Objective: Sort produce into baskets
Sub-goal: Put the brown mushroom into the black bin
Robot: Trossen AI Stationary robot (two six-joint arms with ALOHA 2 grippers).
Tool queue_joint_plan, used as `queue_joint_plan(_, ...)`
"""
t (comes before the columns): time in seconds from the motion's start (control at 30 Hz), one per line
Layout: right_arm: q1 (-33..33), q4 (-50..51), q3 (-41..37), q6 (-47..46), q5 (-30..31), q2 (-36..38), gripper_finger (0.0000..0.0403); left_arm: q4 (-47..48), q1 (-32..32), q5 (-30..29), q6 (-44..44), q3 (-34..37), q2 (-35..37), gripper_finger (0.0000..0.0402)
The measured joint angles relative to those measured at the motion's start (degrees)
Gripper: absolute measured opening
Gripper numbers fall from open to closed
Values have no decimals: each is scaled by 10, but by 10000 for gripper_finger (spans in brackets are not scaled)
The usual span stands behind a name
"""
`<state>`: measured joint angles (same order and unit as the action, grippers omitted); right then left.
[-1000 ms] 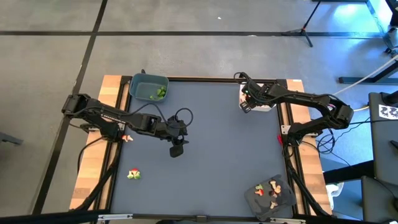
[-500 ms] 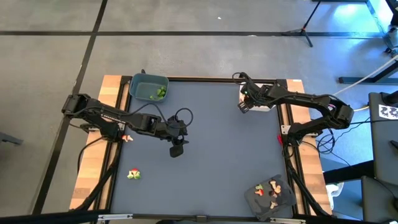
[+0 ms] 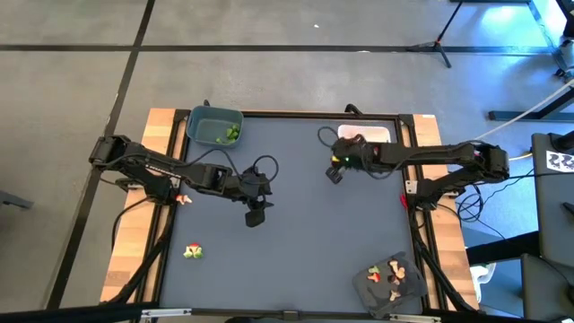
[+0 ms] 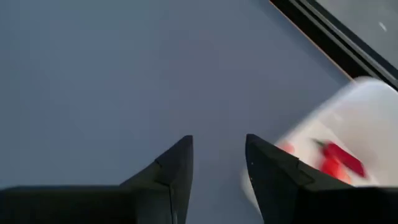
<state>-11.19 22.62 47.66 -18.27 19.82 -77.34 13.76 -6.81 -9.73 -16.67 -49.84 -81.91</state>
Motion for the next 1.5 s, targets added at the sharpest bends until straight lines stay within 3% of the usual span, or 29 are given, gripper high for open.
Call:
queue_joint_plan(0.43,102,-91,0,9,2,0,147,1,0,0,2,0,0,180)
queue_joint_plan(0.6,101,-72,0,15,42,0,147,2,0,0,2,0,0,180)
queue_joint_plan(1.0,-55,39,1,-23,36,0,147,-2,36,1,73,0,0,180)
queue_joint_plan(1.27,-188,45,1,-8,-50,0,147,-36,83,1,140,0,0,180)
queue_joint_plan(1.5,-261,40,1,-4,-125,-34,147,-66,113,1,190,0,0,180)
